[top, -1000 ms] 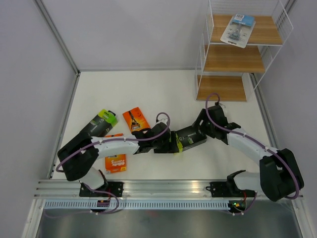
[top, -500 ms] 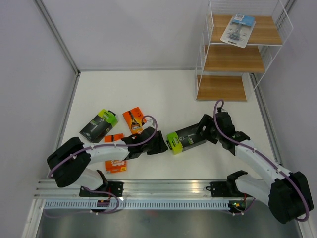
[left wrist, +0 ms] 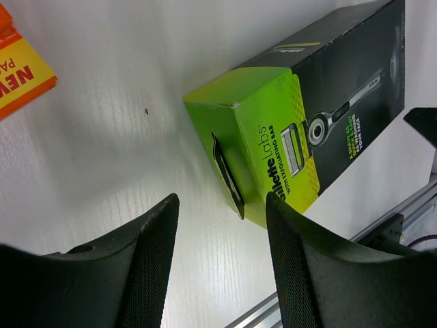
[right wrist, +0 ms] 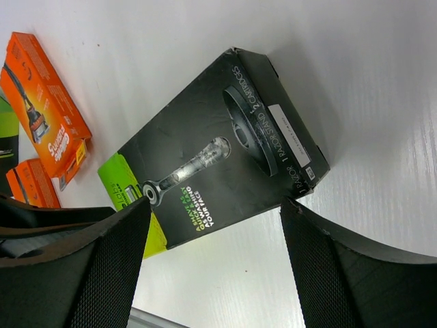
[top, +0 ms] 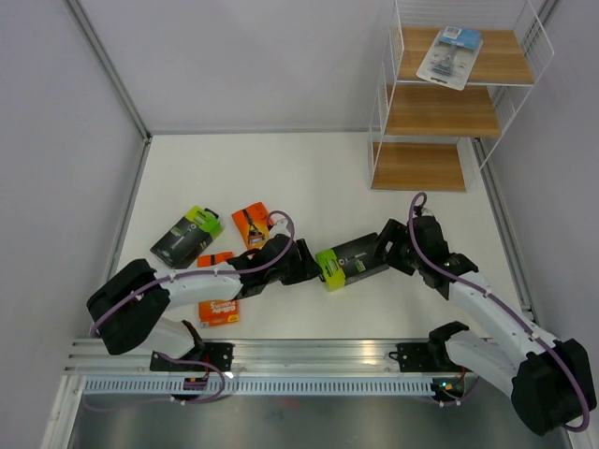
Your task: Place and organize the shaving razors onto the shelf
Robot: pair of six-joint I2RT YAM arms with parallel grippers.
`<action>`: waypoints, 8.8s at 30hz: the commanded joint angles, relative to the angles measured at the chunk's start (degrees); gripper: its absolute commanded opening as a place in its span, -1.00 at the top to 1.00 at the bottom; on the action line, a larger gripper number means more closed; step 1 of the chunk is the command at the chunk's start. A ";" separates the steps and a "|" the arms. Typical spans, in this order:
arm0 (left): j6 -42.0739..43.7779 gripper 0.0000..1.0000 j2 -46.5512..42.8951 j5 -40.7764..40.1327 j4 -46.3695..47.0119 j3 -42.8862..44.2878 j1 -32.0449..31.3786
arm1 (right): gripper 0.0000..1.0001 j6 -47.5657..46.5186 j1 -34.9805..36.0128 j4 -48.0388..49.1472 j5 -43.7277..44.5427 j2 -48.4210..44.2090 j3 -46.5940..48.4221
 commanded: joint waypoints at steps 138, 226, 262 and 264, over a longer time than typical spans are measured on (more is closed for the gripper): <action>-32.32 0.28 15.64 -43.55 -33.97 35.88 -27.43 | 0.35 42.81 2.74 17.76 -7.04 -11.96 -10.87; -10.51 -0.99 -53.72 -59.98 -46.89 2.83 -24.44 | 0.64 16.49 -43.58 28.30 -29.89 33.21 46.18; -11.74 -0.99 -53.89 -58.31 -46.98 2.83 -24.52 | -0.96 -2.93 -43.14 -11.60 -17.94 24.79 55.59; -11.92 -0.99 -54.07 -58.22 -47.07 2.57 -24.52 | -0.96 -4.07 -43.14 -12.92 -18.63 22.24 55.24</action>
